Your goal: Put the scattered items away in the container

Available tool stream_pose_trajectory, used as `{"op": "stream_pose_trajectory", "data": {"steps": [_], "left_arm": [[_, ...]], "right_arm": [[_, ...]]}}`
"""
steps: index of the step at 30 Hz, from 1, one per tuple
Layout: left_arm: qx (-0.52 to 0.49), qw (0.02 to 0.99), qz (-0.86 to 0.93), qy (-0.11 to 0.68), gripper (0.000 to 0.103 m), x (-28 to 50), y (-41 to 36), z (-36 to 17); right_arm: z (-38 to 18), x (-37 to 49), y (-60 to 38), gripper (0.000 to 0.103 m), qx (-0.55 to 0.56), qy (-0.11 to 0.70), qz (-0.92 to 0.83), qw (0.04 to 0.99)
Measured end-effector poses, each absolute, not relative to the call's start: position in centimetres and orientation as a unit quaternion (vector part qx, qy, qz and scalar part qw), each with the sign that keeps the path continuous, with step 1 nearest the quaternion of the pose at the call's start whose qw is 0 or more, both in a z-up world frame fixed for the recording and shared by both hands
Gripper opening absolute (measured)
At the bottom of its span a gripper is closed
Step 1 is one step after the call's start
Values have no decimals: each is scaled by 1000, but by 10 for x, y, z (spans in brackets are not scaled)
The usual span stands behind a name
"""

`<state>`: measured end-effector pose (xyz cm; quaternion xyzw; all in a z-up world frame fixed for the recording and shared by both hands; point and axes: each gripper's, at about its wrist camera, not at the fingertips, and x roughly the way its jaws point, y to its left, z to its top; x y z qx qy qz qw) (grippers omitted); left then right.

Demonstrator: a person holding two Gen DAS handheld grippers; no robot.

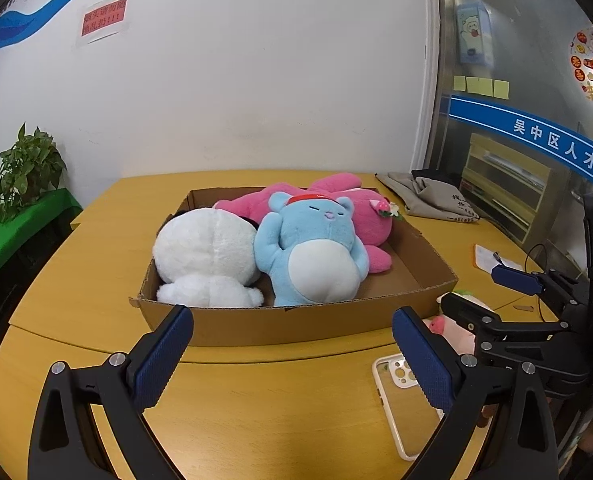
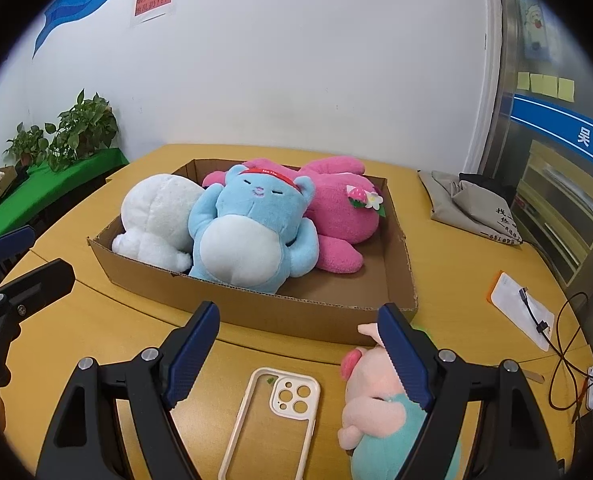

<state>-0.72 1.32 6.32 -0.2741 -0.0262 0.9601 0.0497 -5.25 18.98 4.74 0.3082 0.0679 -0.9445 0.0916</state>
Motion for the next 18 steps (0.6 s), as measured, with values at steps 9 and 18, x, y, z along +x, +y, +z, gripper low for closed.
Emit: {"op": "stream_pose_trajectory", "data": {"steps": [9,18], "left_arm": [[-274,47,960,-40,101,-4,8,61],[-279,60,958,-39,101,-9,15,57]], "right_arm": [[49,-49,187,81,304,70,-945,99],[45,-48,198,81,310,62,-944,89]]}}
